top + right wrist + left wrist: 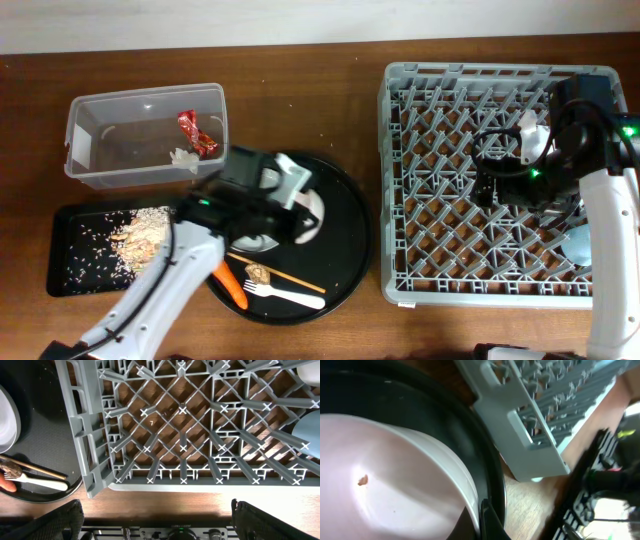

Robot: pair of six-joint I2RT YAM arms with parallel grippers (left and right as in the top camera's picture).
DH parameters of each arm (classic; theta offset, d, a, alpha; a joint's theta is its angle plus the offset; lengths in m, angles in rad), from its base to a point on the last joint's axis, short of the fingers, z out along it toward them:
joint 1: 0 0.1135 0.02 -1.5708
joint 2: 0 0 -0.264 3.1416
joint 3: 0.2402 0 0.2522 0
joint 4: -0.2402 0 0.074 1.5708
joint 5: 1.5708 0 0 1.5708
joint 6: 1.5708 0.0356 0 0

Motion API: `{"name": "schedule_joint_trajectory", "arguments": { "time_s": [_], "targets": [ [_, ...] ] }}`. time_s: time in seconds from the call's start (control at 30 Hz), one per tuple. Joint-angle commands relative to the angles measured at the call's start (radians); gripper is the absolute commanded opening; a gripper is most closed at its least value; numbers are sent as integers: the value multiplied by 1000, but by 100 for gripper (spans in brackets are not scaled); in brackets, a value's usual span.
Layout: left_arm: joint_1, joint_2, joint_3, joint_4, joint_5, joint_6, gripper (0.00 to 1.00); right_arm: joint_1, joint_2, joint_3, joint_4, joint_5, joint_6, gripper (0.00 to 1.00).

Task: Sort waste into correct bins and load items into the dishwasher rack
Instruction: 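Set the empty pink bowl on the round tray with the left gripper, then reach the right gripper to the pink bowl and grasp its rim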

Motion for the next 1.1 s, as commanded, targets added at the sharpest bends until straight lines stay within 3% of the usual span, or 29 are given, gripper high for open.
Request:
{"name": "schedule_joint_trajectory", "arguments": {
  "time_s": [0.0,0.2,0.33,0.37,0.43,0.5,0.63,0.8,0.97,1.07],
  "targets": [
    [-97,37,12,35,-135,-36,0,-2,-5,2,0,8,6,98],
    [-177,143,12,86,-179,-35,0,-2,-5,2,-2,7,6,98],
    [-183,181,12,114,-175,-36,10,-2,-5,2,-4,4,6,98],
    [-183,181,12,114,-175,-35,15,-2,-5,2,-4,4,6,98],
    [-183,181,12,113,-175,-35,40,-2,-5,2,-4,4,6,98],
    [-183,181,12,111,-175,-35,52,-2,-5,2,-4,4,6,98],
    [-154,157,40,38,-176,-35,59,-2,-5,2,-3,-6,5,98],
    [0,46,95,-151,-176,-35,60,5,-5,2,-3,-261,-164,98],
    [270,-137,99,-321,-198,-35,64,131,-3,2,28,-280,-179,98],
    [436,-217,99,-389,-219,-35,77,246,20,2,60,-279,-179,98]
  ]
}}
